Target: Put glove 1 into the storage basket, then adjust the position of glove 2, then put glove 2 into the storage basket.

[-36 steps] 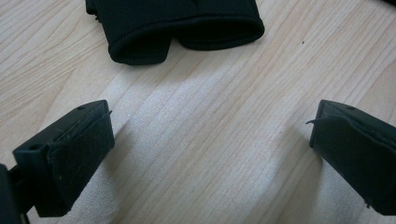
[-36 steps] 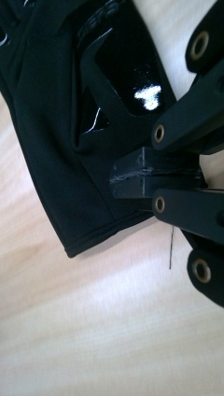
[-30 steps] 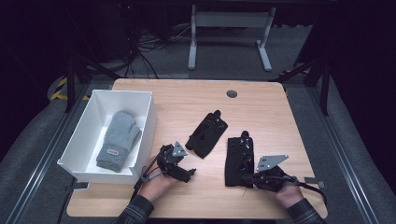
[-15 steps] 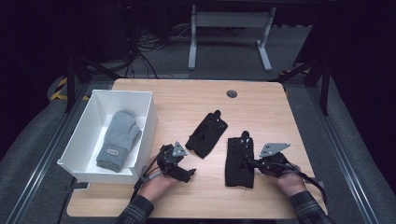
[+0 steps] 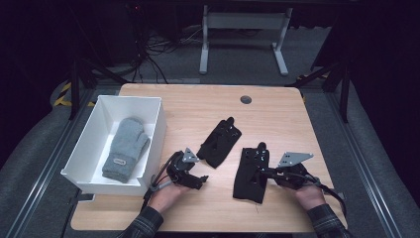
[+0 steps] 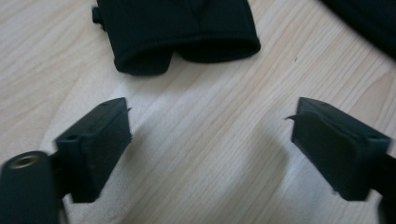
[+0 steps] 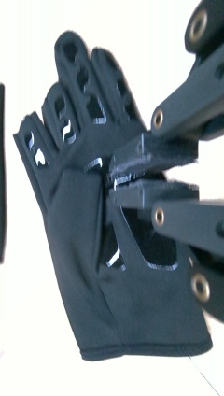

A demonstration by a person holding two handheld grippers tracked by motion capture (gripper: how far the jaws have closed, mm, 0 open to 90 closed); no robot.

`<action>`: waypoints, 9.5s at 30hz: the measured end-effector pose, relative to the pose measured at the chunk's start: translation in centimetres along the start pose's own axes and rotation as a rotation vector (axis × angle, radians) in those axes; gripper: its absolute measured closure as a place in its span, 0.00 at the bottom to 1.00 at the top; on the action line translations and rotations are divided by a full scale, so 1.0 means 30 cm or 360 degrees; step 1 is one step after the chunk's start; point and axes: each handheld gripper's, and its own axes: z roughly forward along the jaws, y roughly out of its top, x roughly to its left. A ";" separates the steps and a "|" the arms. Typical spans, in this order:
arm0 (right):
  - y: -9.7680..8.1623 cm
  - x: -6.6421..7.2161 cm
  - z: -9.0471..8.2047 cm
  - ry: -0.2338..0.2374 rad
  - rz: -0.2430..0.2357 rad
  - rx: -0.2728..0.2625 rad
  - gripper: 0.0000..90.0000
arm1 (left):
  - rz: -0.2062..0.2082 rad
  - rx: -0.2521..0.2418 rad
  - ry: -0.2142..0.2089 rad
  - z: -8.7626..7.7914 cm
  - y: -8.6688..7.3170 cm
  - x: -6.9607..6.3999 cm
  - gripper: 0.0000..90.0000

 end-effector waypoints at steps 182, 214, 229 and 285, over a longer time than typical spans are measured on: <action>0.059 -0.016 0.118 0.0167 -0.0035 0.0031 0.97 | -0.0156 -0.0047 -0.0565 0.252 0.409 -0.187 0.86; -0.079 -0.201 -0.015 -0.0300 0.0281 -0.0076 0.31 | 0.0000 0.0212 -0.0533 0.301 0.335 -0.254 1.00; -0.095 -0.209 -0.005 -0.0317 0.0290 -0.0059 0.29 | 0.0025 0.0270 -0.0470 0.178 0.234 -0.176 1.00; -0.110 -0.205 0.010 -0.0300 0.0281 -0.0046 0.21 | 0.0490 0.0122 -0.0389 0.220 0.345 -0.065 0.16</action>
